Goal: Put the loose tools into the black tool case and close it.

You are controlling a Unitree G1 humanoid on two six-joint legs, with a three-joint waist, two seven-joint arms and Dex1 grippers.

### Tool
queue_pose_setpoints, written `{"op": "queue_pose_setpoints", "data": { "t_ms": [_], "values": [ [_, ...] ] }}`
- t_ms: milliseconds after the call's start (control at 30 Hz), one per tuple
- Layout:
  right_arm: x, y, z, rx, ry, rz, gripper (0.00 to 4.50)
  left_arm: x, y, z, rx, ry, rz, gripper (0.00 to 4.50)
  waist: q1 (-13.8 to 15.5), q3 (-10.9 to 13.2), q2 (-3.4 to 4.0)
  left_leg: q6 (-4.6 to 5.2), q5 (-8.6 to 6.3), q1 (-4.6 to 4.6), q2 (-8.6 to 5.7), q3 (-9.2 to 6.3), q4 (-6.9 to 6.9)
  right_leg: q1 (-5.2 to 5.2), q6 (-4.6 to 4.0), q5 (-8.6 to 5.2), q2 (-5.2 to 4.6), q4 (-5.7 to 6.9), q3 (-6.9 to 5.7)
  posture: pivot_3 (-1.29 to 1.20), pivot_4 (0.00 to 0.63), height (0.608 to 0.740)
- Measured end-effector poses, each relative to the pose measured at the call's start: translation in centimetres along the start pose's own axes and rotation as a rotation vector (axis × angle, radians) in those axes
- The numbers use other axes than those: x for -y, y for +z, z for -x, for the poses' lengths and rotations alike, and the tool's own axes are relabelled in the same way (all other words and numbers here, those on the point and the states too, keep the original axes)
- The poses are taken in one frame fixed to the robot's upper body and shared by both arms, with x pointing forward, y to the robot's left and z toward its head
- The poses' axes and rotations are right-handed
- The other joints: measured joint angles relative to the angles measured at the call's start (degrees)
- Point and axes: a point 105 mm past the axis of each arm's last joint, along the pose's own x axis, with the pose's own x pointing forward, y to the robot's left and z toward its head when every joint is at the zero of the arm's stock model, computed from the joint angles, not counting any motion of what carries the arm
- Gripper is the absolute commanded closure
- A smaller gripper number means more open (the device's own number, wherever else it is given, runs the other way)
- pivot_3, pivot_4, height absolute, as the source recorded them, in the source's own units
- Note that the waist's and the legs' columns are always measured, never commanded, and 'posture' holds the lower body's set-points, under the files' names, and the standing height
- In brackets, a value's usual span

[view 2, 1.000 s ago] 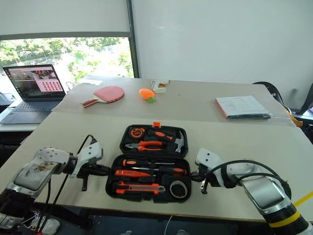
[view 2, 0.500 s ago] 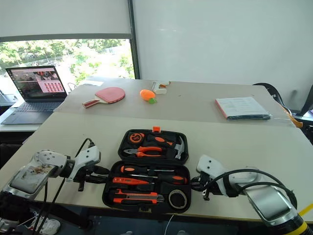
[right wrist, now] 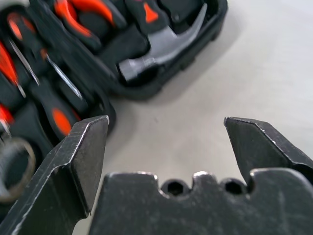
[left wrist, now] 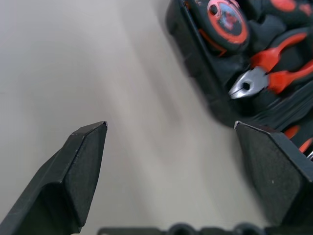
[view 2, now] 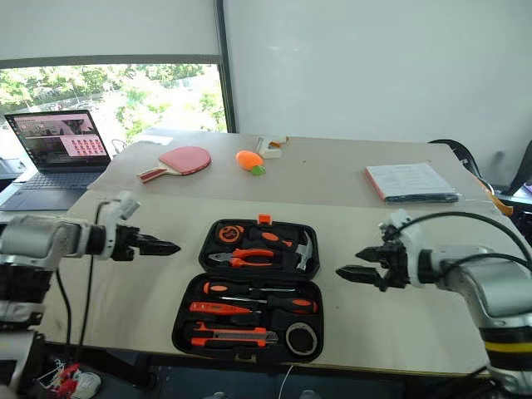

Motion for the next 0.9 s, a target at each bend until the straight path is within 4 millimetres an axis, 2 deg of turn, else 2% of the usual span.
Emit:
{"op": "queue_pose_setpoints", "data": {
  "t_ms": [133,267,300,333,667,867,900],
  "values": [
    [1.2,1.1,-1.3,0.019,-0.050,-0.109,0.04,0.6,-0.3,-1.6,-0.048,0.005,0.067,0.00,0.01,0.01,0.00,-0.01,0.00,-0.03,-0.02,-0.19,-0.02,-0.06,-0.01,0.01,-0.01,0.03,0.00,0.00,0.150,0.737],
    [0.8,1.3,-2.3,0.004,-0.036,-0.125,1.07,0.5,0.2,-2.3,-0.051,0.041,0.063,0.99,0.07,0.01,0.00,-0.01,0.00,-0.02,-0.04,-0.19,-0.02,-0.04,-0.01,0.01,-0.05,0.02,0.00,0.00,0.150,0.737],
    [0.8,1.1,-2.6,-0.010,-0.035,-0.126,1.53,0.6,0.2,-2.6,-0.052,0.031,0.060,1.55,0.07,0.00,0.00,-0.01,0.00,-0.02,-0.04,-0.19,-0.03,-0.04,-0.01,0.01,-0.06,0.02,0.00,0.00,0.150,0.737],
    [0.7,0.9,-2.9,-0.018,-0.032,-0.127,1.82,0.9,0.3,-2.9,-0.052,0.018,0.059,1.82,0.12,0.01,0.00,-0.01,0.00,-0.02,-0.05,-0.19,-0.02,-0.04,-0.01,0.01,-0.07,0.03,0.00,0.00,0.150,0.737],
    [0.7,-0.1,-3.9,-0.057,-0.031,-0.160,1.82,1.3,0.5,-4.0,-0.061,0.004,0.071,1.82,0.06,0.01,0.00,-0.02,0.01,-0.02,-0.06,-0.20,-0.01,-0.04,-0.01,0.02,-0.07,0.04,0.00,0.00,0.150,0.737],
    [0.6,0.2,-4.7,-0.051,-0.027,-0.182,1.82,1.5,0.6,-4.2,-0.061,-0.001,0.047,1.82,0.28,0.00,0.00,-0.02,0.01,-0.02,-0.08,-0.20,-0.01,-0.02,0.01,0.03,-0.09,0.03,0.00,0.00,0.150,0.737],
    [0.6,0.1,-4.8,-0.053,-0.026,-0.185,1.89,1.5,0.6,-4.3,-0.061,-0.001,0.047,2.08,0.28,0.00,0.00,-0.02,0.01,-0.02,-0.08,-0.20,-0.01,-0.01,0.01,0.03,-0.10,0.02,0.00,0.00,0.150,0.737]
  ]
}}
